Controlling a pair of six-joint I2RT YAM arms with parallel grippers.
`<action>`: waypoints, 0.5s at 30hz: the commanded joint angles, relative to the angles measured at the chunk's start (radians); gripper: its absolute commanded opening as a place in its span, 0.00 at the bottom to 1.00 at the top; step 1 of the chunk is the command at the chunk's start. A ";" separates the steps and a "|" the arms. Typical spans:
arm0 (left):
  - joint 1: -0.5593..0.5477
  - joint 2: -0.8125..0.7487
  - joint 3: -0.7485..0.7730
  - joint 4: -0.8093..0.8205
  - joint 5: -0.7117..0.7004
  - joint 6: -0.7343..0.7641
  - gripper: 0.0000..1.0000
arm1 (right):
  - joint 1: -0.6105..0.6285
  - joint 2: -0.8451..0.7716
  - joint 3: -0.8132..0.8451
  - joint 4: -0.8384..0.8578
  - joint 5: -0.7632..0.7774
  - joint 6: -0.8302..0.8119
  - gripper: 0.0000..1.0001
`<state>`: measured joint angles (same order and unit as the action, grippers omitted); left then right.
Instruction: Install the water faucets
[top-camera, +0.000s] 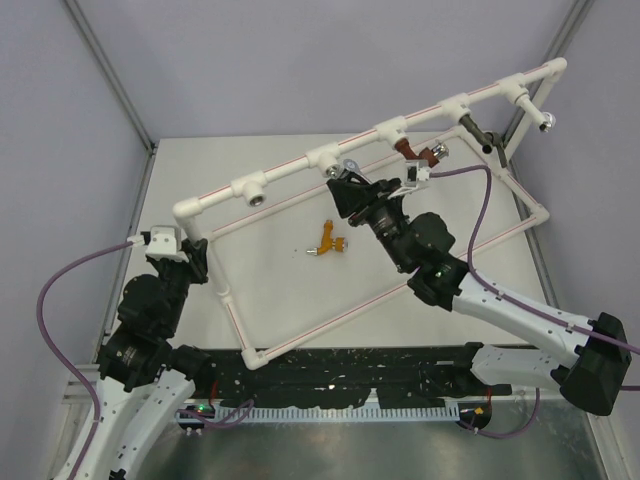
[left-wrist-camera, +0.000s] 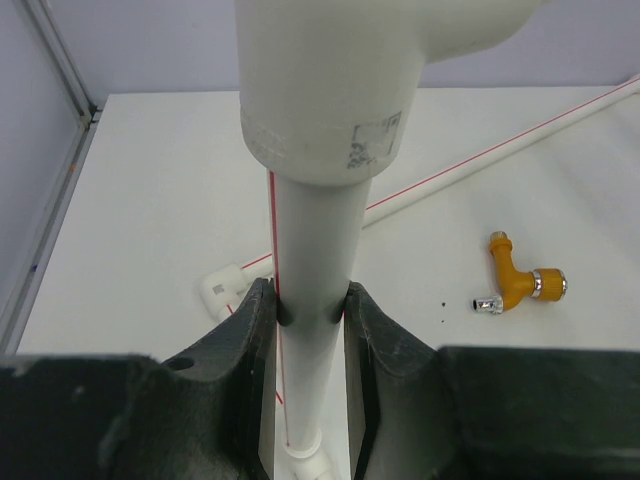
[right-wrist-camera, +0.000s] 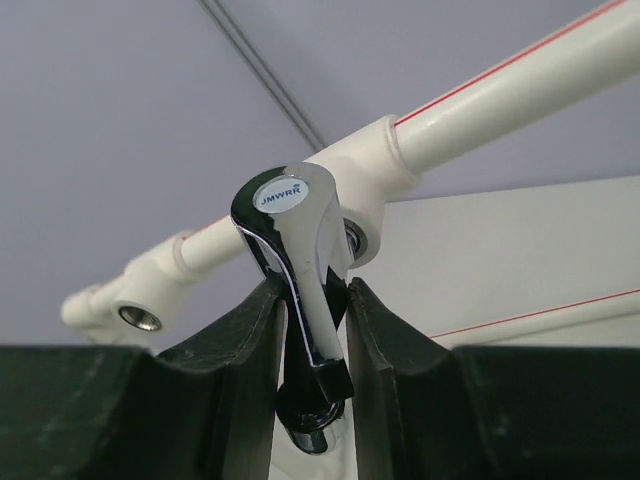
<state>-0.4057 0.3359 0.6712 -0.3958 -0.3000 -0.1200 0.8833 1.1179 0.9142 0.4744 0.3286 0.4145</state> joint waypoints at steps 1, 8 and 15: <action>-0.007 0.002 -0.007 -0.078 0.036 -0.009 0.00 | -0.023 -0.021 -0.052 0.257 0.147 0.492 0.05; -0.007 -0.003 -0.007 -0.080 0.035 -0.009 0.00 | -0.024 -0.055 -0.040 0.242 0.121 0.371 0.67; -0.007 0.002 -0.007 -0.080 0.036 -0.009 0.00 | -0.024 -0.147 -0.037 0.147 0.084 0.108 0.94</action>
<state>-0.4057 0.3305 0.6708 -0.3996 -0.2989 -0.1196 0.8597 1.0412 0.8536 0.6125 0.4019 0.6838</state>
